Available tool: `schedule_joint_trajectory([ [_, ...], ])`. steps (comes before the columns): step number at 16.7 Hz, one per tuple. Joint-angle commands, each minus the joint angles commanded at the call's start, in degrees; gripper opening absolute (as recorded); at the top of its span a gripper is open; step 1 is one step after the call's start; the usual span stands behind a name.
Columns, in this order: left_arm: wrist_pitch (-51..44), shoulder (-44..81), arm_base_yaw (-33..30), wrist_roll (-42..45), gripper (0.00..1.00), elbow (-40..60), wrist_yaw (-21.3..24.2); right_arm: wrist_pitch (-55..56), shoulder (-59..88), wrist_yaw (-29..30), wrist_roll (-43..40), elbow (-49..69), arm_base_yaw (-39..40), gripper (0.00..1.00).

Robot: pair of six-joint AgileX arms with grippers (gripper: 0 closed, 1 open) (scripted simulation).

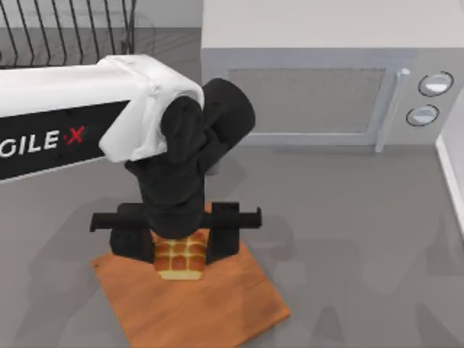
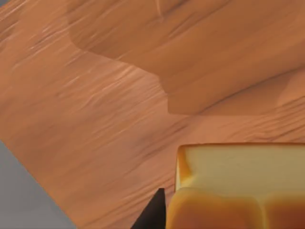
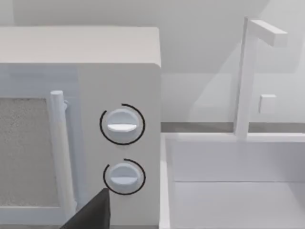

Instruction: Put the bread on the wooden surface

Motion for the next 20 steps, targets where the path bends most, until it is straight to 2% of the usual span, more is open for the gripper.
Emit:
schedule_joint_trajectory([
  [7,0.34,0.26,0.11,-0.16,0.0,-0.16,0.0,0.0,0.0,0.0,0.0,0.0,0.0,1.0],
  [20,7.76,2.73,-0.06,-0.24,0.0,-4.97,-0.01,0.0,0.0,0.0,0.0,0.0,0.0,1.0],
])
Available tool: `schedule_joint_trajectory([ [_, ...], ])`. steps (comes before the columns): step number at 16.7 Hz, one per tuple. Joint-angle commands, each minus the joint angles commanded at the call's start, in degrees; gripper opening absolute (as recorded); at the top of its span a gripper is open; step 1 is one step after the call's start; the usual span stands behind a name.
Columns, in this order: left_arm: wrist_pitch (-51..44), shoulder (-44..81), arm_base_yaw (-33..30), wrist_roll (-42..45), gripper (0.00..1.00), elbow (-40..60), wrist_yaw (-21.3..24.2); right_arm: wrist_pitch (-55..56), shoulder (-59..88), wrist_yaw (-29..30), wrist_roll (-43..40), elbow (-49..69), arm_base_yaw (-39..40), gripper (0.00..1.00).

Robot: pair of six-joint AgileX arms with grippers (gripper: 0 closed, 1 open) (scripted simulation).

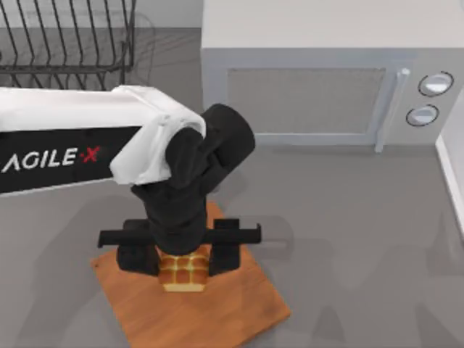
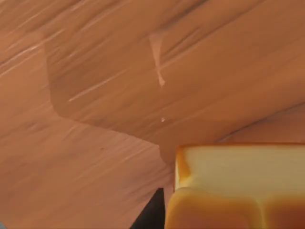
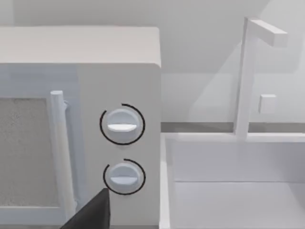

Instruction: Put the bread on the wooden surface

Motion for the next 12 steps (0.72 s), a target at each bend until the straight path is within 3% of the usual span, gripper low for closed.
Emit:
schedule_joint_trajectory([
  [8,2.33,0.78,-0.07,-0.02,0.0,-1.49,0.0,0.0,0.0,0.0,0.0,0.0,0.0,1.0],
  [12,2.33,0.78,-0.07,-0.02,0.3,-1.49,0.0,0.0,0.0,0.0,0.0,0.0,0.0,1.0],
])
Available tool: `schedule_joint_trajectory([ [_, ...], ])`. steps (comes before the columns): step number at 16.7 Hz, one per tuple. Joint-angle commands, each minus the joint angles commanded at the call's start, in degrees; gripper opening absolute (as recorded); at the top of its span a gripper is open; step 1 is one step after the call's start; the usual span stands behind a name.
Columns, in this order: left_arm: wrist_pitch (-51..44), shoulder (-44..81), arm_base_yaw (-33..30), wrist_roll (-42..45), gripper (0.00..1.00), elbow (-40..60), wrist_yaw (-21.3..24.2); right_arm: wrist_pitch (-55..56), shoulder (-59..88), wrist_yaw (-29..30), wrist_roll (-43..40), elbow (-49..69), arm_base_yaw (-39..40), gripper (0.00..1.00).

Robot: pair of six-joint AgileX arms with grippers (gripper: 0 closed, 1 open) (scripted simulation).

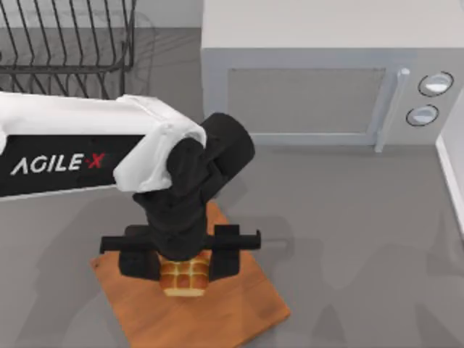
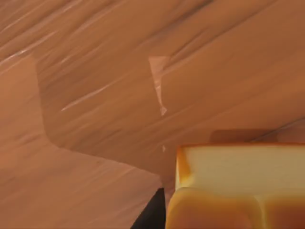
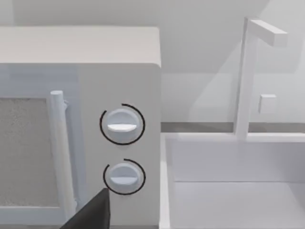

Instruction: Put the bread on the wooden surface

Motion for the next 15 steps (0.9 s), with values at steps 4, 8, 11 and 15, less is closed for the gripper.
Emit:
schedule_joint_trajectory([
  [4,0.0,0.0,0.0,0.0,0.6,0.0,0.0,0.0,0.0,0.0,0.0,0.0,0.0,1.0],
  [8,0.0,0.0,0.0,0.0,0.9,0.0,0.0,0.0,0.0,0.0,0.0,0.0,0.0,1.0],
  [11,0.0,0.0,0.0,0.0,1.0,0.0,0.0,0.0,0.0,0.0,0.0,0.0,0.0,1.0],
  [15,0.0,0.0,0.0,0.0,1.0,0.0,0.0,0.0,0.0,0.0,0.0,0.0,0.0,1.0],
])
